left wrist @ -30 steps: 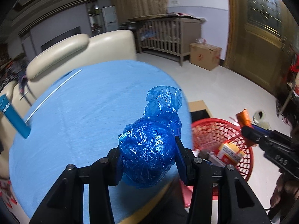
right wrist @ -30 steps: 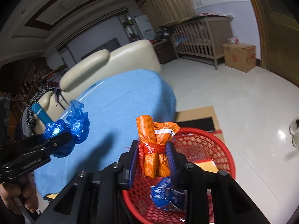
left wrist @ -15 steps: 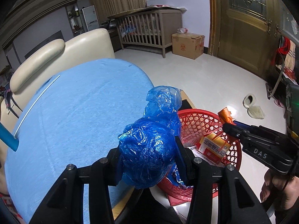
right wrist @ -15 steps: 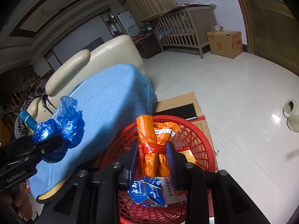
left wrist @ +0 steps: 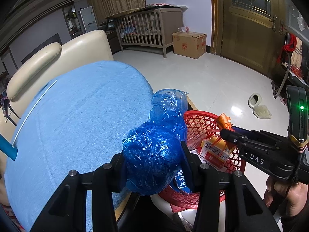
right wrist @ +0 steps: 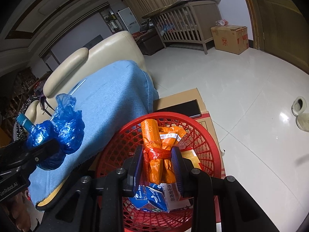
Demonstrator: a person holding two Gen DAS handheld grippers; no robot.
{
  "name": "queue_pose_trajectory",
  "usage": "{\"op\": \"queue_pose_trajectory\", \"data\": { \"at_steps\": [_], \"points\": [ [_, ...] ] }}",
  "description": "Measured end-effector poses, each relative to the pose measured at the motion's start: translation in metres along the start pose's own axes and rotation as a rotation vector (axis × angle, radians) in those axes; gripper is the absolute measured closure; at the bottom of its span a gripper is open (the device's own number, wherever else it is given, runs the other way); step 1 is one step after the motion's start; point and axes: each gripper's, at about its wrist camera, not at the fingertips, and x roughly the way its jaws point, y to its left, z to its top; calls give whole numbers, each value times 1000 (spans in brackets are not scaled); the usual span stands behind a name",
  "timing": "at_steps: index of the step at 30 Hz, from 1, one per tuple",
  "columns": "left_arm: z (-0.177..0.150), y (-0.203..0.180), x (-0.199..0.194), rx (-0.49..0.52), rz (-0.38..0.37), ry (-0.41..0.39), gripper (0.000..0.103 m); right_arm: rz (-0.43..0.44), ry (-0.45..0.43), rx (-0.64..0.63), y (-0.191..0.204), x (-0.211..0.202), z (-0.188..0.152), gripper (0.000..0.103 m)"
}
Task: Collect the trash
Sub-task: 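Carry the blue bag and orange wrapper over the red basket with both tools, then open the right tool to drop the orange wrapper while the left tool releases the blue bag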
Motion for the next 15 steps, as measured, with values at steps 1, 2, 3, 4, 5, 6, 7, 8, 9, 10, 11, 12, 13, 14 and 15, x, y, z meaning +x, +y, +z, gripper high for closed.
{"op": "queue_pose_trajectory", "data": {
  "at_steps": [1,2,3,4,5,6,7,8,9,10,11,12,13,14,15],
  "points": [
    [-1,0,0,0,-1,1,54,1,1,1,1,0,0,71],
    [-2,-1,0,-2,-1,0,54,0,2,2,1,1,1,71],
    [-2,0,0,-3,0,0,54,1,3,5,1,1,1,70],
    [-2,0,0,-4,-3,2,54,1,6,8,1,2,1,70],
    [-2,1,0,-4,-4,3,54,1,14,13,1,3,1,70],
    [-1,1,0,-3,-4,3,54,-1,19,20,1,4,2,63],
    [-1,0,1,-3,-5,4,54,-3,19,25,0,5,2,52],
    [-1,0,1,-3,-7,5,54,-2,10,30,0,4,3,30],
    [-1,0,1,-2,-8,5,54,2,-5,31,0,1,3,29],
    [-1,0,1,-1,-8,5,54,5,-12,30,0,-1,4,29],
    [-1,-1,2,-1,-10,7,54,5,-19,31,0,-3,5,29],
    [-1,0,2,0,-13,8,54,2,-31,34,-1,-6,6,29],
    [-1,-1,3,2,-14,9,54,1,-41,40,-2,-9,7,29],
    [-1,-1,3,5,-15,11,54,1,-53,49,-4,-12,9,29],
    [0,-2,4,7,-17,13,54,-1,-67,59,-6,-16,10,29]
  ]
}}
